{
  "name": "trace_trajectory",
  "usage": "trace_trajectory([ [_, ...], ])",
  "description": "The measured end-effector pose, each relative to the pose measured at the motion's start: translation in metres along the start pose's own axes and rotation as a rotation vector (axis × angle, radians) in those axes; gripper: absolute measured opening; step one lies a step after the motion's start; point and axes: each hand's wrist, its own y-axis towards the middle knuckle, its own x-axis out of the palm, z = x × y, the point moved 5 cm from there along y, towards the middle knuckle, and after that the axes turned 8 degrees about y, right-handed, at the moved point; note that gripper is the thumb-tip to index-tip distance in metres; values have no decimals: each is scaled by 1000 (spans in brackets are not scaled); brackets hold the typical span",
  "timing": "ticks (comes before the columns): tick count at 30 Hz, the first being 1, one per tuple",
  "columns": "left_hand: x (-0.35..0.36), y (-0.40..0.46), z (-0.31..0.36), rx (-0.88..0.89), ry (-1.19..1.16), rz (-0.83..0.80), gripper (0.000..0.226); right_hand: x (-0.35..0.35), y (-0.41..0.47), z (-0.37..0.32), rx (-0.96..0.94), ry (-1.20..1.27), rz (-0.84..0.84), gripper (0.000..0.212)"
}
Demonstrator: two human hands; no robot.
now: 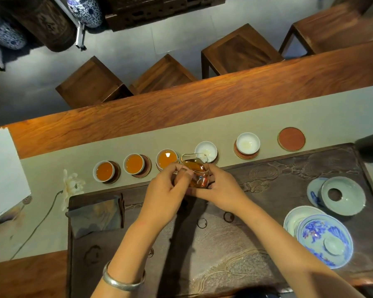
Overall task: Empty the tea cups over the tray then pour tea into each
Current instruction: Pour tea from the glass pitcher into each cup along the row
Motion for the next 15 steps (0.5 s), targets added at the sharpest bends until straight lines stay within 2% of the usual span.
trace_trajectory([
  [15, -3, 6, -1, 14, -32, 22, 12, 5, 2, -1, 22, 10, -1, 56],
])
